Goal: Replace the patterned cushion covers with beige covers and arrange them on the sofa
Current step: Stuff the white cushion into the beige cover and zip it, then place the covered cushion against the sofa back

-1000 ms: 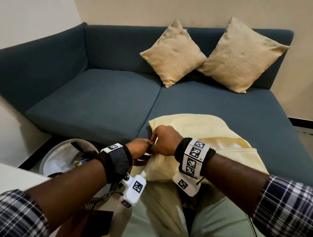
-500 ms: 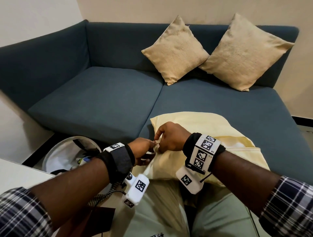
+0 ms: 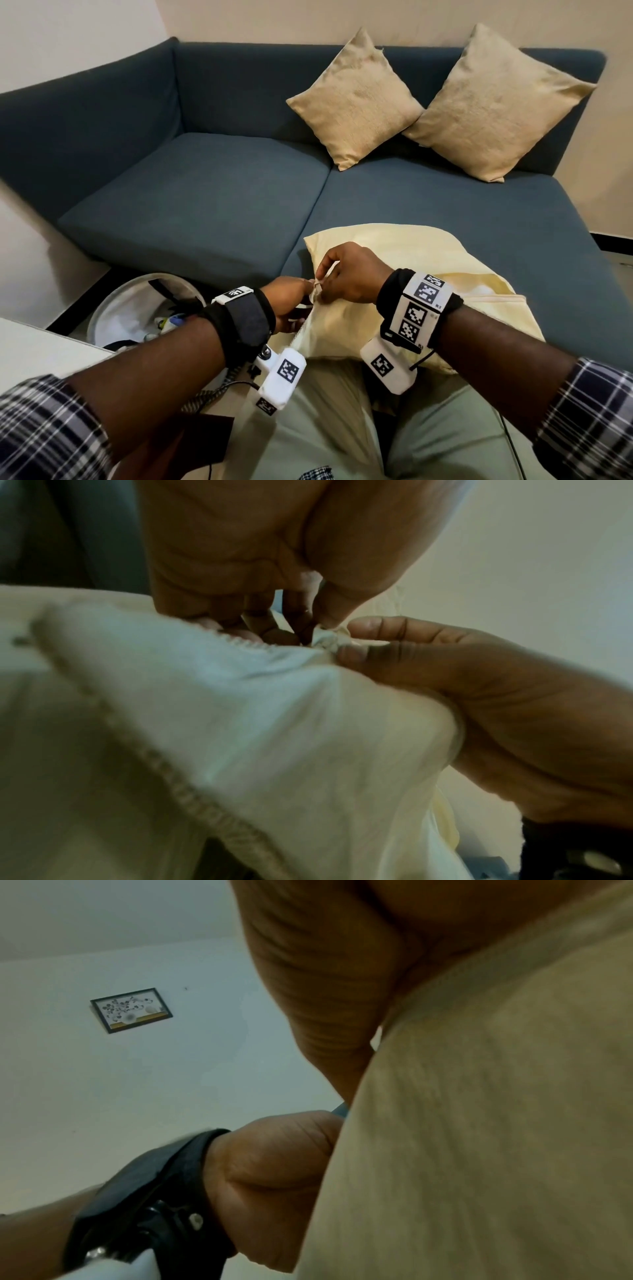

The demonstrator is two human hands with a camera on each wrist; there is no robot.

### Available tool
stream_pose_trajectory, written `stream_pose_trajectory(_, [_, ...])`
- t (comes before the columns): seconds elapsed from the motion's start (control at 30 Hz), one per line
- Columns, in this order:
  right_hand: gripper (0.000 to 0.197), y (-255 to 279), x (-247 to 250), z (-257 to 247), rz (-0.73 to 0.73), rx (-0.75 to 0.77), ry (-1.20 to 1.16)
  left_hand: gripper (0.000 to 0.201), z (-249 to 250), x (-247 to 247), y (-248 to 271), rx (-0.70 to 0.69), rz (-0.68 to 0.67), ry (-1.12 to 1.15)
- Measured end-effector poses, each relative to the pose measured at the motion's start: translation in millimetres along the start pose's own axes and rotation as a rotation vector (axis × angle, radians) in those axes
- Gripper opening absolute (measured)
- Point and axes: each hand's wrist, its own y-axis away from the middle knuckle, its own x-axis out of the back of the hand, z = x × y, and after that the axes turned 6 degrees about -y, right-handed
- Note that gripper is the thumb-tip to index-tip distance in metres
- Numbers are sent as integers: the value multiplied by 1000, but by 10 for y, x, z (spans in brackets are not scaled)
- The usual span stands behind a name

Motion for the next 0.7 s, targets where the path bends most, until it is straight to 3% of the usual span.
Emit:
stream_pose_trajectory(0.13, [20, -7, -34, -10, 66, 14, 6, 15, -27, 20, -38, -60, 24, 6])
stream_pose_trajectory(0.53, [26, 19, 29, -13, -17, 6, -15, 21, -25, -39, -51, 9, 24, 2])
stream_pose_trajectory(0.7, [14, 51, 132, 3, -23, 51, -7, 33, -57, 40, -31, 54, 23, -47])
